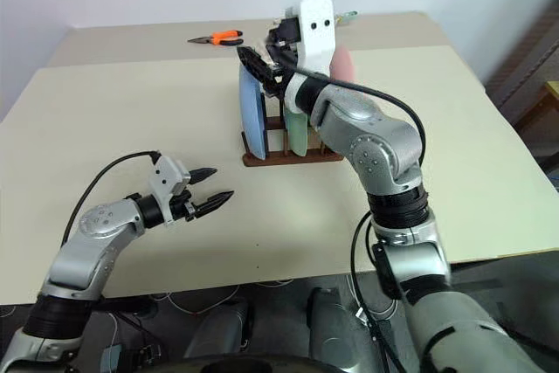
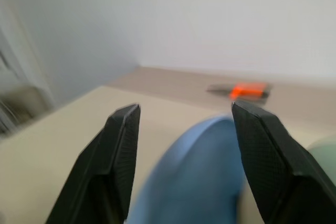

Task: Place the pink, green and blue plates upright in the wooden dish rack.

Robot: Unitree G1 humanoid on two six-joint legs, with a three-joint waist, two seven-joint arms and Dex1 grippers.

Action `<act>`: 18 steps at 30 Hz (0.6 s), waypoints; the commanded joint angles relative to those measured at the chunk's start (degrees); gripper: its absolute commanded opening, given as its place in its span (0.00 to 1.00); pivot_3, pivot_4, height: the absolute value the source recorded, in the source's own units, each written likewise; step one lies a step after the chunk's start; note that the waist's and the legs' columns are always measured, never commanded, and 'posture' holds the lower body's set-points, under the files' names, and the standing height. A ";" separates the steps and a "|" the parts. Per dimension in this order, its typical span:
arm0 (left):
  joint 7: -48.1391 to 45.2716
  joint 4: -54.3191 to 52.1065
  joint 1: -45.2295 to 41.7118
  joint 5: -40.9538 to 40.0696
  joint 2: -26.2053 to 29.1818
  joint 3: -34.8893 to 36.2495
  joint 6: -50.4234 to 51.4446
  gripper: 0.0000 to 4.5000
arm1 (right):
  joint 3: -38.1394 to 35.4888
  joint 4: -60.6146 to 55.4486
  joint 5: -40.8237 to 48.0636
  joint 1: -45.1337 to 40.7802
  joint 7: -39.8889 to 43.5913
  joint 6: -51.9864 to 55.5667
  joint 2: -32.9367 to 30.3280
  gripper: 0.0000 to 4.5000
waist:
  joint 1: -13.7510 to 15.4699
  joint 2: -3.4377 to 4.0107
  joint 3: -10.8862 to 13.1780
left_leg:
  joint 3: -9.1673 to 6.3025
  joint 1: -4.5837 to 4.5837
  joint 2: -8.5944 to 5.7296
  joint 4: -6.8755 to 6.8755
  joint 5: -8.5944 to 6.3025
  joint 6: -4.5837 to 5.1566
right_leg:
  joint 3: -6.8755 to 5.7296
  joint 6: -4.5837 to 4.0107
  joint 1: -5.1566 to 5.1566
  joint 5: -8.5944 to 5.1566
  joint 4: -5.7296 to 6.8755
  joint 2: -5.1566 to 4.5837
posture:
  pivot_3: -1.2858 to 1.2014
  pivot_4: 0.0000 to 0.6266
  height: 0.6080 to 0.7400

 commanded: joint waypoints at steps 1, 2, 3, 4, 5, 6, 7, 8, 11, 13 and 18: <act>-0.19 -0.69 0.00 0.20 0.34 0.28 -1.08 0.76 | -2.40 -7.33 -4.21 -0.06 10.78 -9.42 -4.92 0.64 | 0.13 -0.01 0.00 | 0.00 0.01 0.00 0.00 0.00 0.00 | 0.00 0.01 0.01 0.00 0.00 0.00 | 0.52 0.24 1.00; -0.30 -0.67 0.16 0.35 0.49 0.20 -1.12 0.76 | -5.46 -8.86 -2.26 1.00 13.66 -9.55 -7.28 0.64 | 0.26 -0.02 0.00 | -0.01 -0.01 0.00 0.00 0.00 0.00 | 0.00 0.01 0.02 -0.01 -0.02 0.00 | 0.52 0.24 1.00; -0.41 -0.73 0.34 0.57 0.67 0.03 -1.14 0.76 | -8.95 -10.00 -0.28 2.40 16.28 -9.39 -9.87 0.64 | 0.52 -0.05 -0.01 | -0.02 0.00 0.00 0.01 0.00 0.00 | 0.00 0.04 0.05 -0.02 -0.04 -0.01 | 0.52 0.24 1.00; -0.56 -0.52 0.48 0.79 0.81 -0.04 -1.35 0.76 | -14.66 -10.14 2.53 4.62 18.59 -8.54 -13.23 0.64 | 0.63 -0.07 -0.02 | -0.05 0.00 0.00 0.02 0.00 0.00 | -0.02 0.04 0.12 -0.03 -0.12 -0.01 | 0.52 0.24 1.00; -0.73 -0.15 0.58 0.95 0.93 0.00 -1.66 0.76 | -20.22 -9.57 4.72 7.08 19.85 -7.33 -16.33 0.64 | 0.87 -0.14 -0.03 | -0.06 0.01 -0.02 0.06 0.00 0.00 | -0.02 0.04 0.17 -0.04 -0.15 -0.03 | 0.52 0.24 1.00; -0.92 0.33 0.60 1.08 0.93 0.06 -2.00 0.76 | -25.67 -8.21 6.15 10.60 21.58 -5.96 -19.85 0.64 | 1.02 -0.18 -0.04 | -0.09 0.00 -0.07 0.09 0.00 0.00 | -0.06 0.04 0.26 -0.05 -0.20 -0.11 | 0.52 0.24 1.00; -1.10 1.00 0.52 1.17 0.92 0.16 -2.46 0.76 | -30.32 -7.25 6.34 15.80 24.39 -5.26 -23.26 0.64 | 1.48 -0.19 -0.05 | -0.07 0.00 -0.12 0.13 -0.01 0.00 | -0.06 0.04 0.30 -0.06 -0.23 -0.19 | 0.52 0.24 1.00; -1.00 1.31 0.33 1.32 0.74 -0.04 -2.62 0.76 | -33.08 -6.35 6.37 19.40 26.65 -5.10 -25.62 0.64 | 1.66 -0.22 -0.05 | -0.04 -0.02 -0.17 0.14 -0.01 0.01 | -0.05 0.05 0.32 -0.07 -0.29 -0.26 | 0.52 0.24 1.00; -0.82 3.53 -0.16 1.06 0.55 1.05 -3.52 0.76 | -37.49 -3.91 3.71 33.46 33.61 -6.26 -29.62 0.64 | 1.73 -0.16 -0.04 | 0.04 0.04 -0.14 0.11 -0.05 0.08 | -0.05 0.15 0.36 -0.14 -0.38 -0.26 | 0.52 0.24 1.00; -0.43 5.22 -0.47 0.64 0.67 2.88 -4.51 0.76 | -36.96 -1.57 0.58 40.41 36.53 -9.12 -29.67 0.64 | 1.32 -0.09 -0.03 | 0.09 0.06 -0.09 0.09 -0.07 0.10 | -0.02 0.16 0.31 -0.14 -0.31 -0.23 | 0.52 0.24 1.00; 0.27 8.72 0.60 -0.82 1.39 8.58 -7.46 0.76 | -30.12 4.85 -7.77 45.22 39.01 -17.71 -26.90 0.64 | -0.18 0.01 0.01 | 0.22 0.13 -0.01 0.07 -0.07 0.10 | 0.00 0.15 0.27 -0.14 -0.12 -0.19 | 0.52 0.24 1.00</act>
